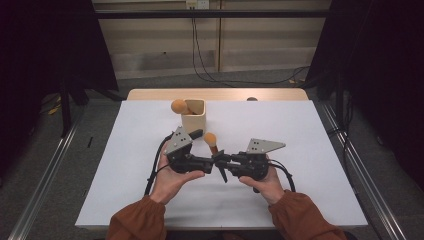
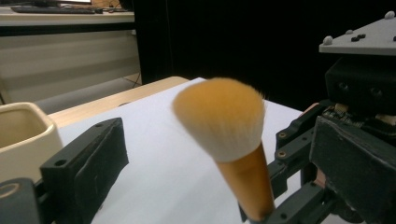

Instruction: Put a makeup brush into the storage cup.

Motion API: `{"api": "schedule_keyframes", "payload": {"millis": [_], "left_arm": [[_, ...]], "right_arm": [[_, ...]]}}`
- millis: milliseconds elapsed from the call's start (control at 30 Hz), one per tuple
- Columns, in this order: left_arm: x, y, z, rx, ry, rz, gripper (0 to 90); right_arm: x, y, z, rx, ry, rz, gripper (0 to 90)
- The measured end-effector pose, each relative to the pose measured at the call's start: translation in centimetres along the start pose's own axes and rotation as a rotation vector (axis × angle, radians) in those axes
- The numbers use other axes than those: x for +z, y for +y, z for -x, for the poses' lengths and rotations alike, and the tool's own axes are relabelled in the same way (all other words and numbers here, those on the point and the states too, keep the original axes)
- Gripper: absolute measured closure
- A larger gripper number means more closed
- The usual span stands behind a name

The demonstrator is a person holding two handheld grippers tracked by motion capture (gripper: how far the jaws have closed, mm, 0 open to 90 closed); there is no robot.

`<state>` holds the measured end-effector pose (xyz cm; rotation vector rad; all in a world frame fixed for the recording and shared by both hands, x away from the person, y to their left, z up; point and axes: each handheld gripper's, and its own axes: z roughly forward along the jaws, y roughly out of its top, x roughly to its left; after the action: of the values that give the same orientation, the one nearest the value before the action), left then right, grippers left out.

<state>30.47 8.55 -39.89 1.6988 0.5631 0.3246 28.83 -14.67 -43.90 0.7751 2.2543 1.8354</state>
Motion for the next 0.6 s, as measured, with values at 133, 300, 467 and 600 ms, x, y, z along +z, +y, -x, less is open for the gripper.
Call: {"api": "schedule_keyframes", "payload": {"millis": [133,300,467,600], "left_arm": [[0.29,-0.23,-0.03,-0.028,-0.002,-0.007,11.7],[0.32,-0.57,-0.21,-0.043,0.006,-0.012,18.7],[0.4,-0.73,-0.04,-0.04,0.005,-0.023,30.8],[0.64,-0.92,0.12,-0.049,-0.006,-0.031,35.9]], "right_arm": [[-0.11,0.06,0.01,-0.001,-0.005,0.01,75.1],[-0.15,0.08,0.05,0.004,-0.013,0.015,75.2],[-0.05,0.03,0.03,-0.003,-0.018,0.012,75.2],[-0.3,0.22,0.17,0.003,-0.026,0.023,75.1]]}}
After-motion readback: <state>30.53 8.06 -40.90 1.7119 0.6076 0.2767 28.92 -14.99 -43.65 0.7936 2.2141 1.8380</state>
